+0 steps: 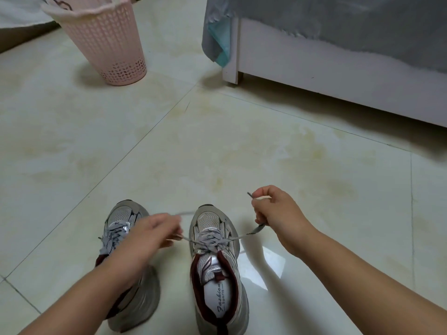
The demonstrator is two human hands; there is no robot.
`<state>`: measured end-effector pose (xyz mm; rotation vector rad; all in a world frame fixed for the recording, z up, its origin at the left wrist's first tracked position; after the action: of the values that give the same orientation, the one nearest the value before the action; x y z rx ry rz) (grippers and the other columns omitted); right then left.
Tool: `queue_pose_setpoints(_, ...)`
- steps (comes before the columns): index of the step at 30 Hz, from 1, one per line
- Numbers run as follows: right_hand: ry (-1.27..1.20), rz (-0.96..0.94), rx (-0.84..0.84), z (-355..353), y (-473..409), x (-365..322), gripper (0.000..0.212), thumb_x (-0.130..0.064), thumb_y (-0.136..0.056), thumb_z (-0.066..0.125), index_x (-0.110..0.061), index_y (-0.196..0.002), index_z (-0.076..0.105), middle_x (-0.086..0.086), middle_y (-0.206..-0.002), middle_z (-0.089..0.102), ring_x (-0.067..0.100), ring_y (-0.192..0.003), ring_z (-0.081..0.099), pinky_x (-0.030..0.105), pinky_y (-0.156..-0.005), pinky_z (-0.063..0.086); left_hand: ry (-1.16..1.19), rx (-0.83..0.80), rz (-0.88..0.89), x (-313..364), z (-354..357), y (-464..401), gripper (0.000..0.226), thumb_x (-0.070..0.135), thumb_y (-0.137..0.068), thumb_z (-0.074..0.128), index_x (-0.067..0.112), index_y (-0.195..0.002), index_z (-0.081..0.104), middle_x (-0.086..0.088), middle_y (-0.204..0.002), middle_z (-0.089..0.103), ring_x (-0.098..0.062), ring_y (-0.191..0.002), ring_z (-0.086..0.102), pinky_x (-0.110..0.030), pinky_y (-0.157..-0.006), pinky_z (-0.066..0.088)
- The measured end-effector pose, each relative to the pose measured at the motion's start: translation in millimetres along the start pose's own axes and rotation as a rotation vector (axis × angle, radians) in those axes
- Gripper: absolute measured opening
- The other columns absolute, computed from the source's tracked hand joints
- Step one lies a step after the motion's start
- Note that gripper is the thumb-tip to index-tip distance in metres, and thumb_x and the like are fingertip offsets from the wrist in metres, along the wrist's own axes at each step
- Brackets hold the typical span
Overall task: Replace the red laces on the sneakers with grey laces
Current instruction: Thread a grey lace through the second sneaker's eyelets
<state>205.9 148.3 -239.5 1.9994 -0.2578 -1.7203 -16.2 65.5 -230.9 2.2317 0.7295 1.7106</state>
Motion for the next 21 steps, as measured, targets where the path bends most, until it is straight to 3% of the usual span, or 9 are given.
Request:
queue_pose_setpoints(3,0.247,-0.086,-0.072,8.9,3.1,4.4,0.017,-0.004,-0.088,0.052,-0.018,-0.079,0.054,-0.001,-0.060,0.046,0.010,-0.054,0.047,0.022,-0.057,0.042,0.136,0.282,-0.191,-39.8,-44.6,-6.8,0.032,0.015,-0.087,0.054,0.010,-0.056,0.049,-0.009,-0.057,0.052,-0.020,-0.050,0.044,-0.028,-0.058,0.034)
queue_pose_setpoints(5,0.396,-0.111,-0.116,16.9,4.9,11.4,0.019,-0.007,-0.089,0.052,-0.020,-0.075,0.053,-0.001,-0.064,0.049,0.012,-0.059,0.048,0.025,-0.061,0.045,0.110,0.443,-0.278,-58.4,-62.0,-4.2,0.018,0.017,-0.077,0.064,0.008,-0.070,0.050,-0.018,-0.075,0.050,-0.025,-0.061,0.045,-0.033,-0.065,0.034)
queue_pose_setpoints(6,0.473,-0.126,-0.131,20.5,5.9,14.8,0.020,-0.009,-0.089,0.052,-0.022,-0.074,0.053,-0.003,-0.065,0.050,0.011,-0.060,0.048,0.024,-0.062,0.044,0.014,0.513,-0.300,-61.7,-66.9,-0.2,0.022,0.019,-0.073,0.067,0.007,-0.085,0.053,-0.022,-0.089,0.050,-0.029,-0.074,0.049,-0.035,-0.071,0.036)
queue_pose_setpoints(8,0.622,-0.185,-0.156,27.6,8.6,19.3,0.020,-0.014,-0.088,0.053,-0.026,-0.073,0.052,-0.010,-0.064,0.049,0.007,-0.060,0.044,0.021,-0.059,0.038,-0.291,0.615,-0.204,-41.9,-65.0,11.9,0.039,0.019,-0.075,0.068,0.008,-0.108,0.050,-0.020,-0.115,0.042,-0.033,-0.097,0.048,-0.036,-0.081,0.036)
queue_pose_setpoints(9,0.674,-0.221,-0.171,31.9,10.6,20.7,0.018,-0.015,-0.088,0.053,-0.027,-0.075,0.053,-0.012,-0.064,0.049,0.005,-0.060,0.044,0.019,-0.058,0.036,-0.426,0.641,-0.048,-19.9,-55.7,17.9,0.034,0.019,-0.077,0.066,0.010,-0.107,0.052,-0.015,-0.115,0.042,-0.031,-0.099,0.046,-0.035,-0.080,0.035)
queue_pose_setpoints(11,0.749,-0.287,-0.198,40.5,15.1,22.0,0.012,-0.017,-0.088,0.053,-0.026,-0.081,0.058,-0.016,-0.064,0.048,0.006,-0.064,0.045,0.014,-0.057,0.033,-0.604,0.531,0.227,13.7,-15.7,26.9,0.007,0.026,-0.081,0.062,0.021,-0.082,0.058,-0.001,-0.096,0.047,-0.022,-0.093,0.047,-0.032,-0.077,0.033)
queue_pose_setpoints(13,0.820,-0.336,-0.217,47.0,19.5,22.5,0.011,-0.018,-0.088,0.051,-0.024,-0.085,0.060,-0.017,-0.064,0.047,0.009,-0.069,0.045,0.017,-0.057,0.031,-0.719,0.321,0.215,9.3,27.6,25.2,0.025,0.043,-0.085,0.052,0.031,-0.064,0.055,0.010,-0.081,0.041,-0.014,-0.087,0.046,-0.030,-0.076,0.032)
queue_pose_setpoints(17,0.902,-0.386,-0.233,54.0,24.7,24.6,0.010,-0.019,-0.086,0.051,-0.022,-0.088,0.061,-0.011,-0.078,0.050,0.010,-0.076,0.044,0.023,-0.064,0.028,-0.973,0.161,0.111,-16.1,74.7,22.1,0.045,0.068,-0.080,0.039,0.031,-0.082,0.064,0.009,-0.086,0.030,-0.011,-0.098,0.035,-0.028,-0.083,0.028)
queue_pose_setpoints(21,0.928,-0.379,-0.236,57.2,25.4,30.4,0.010,-0.019,-0.086,0.050,-0.023,-0.086,0.060,-0.011,-0.080,0.048,0.010,-0.077,0.043,0.022,-0.065,0.028,-0.762,0.081,0.018,-32.9,77.6,12.1,0.017,0.052,-0.079,0.056,0.036,-0.074,0.059,0.011,-0.084,0.027,-0.012,-0.102,0.035,-0.026,-0.083,0.029)
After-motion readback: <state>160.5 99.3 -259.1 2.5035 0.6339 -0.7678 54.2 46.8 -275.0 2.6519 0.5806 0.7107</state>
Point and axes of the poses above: each hand's wrist, its own y-axis away from the middle knuckle, its own z-axis out of the palm, x = y × z, the point moved 10 cm from there along -y, towards the middle knuckle
